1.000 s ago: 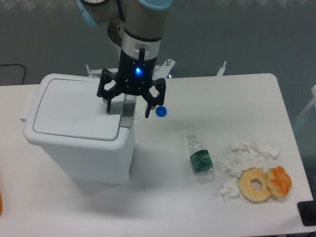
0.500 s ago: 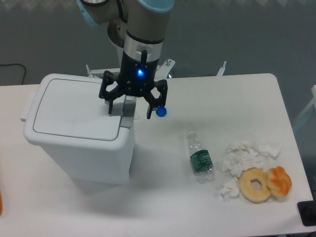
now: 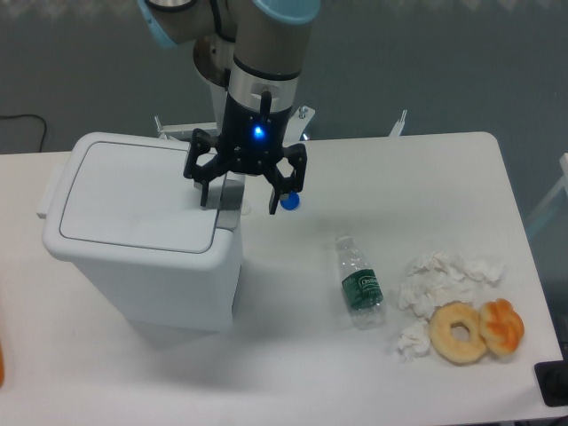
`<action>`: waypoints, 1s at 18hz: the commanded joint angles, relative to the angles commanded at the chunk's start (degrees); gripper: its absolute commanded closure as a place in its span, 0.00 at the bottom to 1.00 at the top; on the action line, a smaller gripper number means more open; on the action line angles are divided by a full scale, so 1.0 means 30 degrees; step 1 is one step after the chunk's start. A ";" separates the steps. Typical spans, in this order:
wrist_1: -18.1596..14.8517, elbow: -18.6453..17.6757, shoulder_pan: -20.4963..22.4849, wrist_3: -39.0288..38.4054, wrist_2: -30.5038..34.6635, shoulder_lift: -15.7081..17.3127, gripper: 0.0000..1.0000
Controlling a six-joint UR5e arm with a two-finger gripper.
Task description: Close the trash can
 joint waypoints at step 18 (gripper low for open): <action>0.0000 0.0117 -0.0029 -0.0117 0.0000 -0.0264 0.00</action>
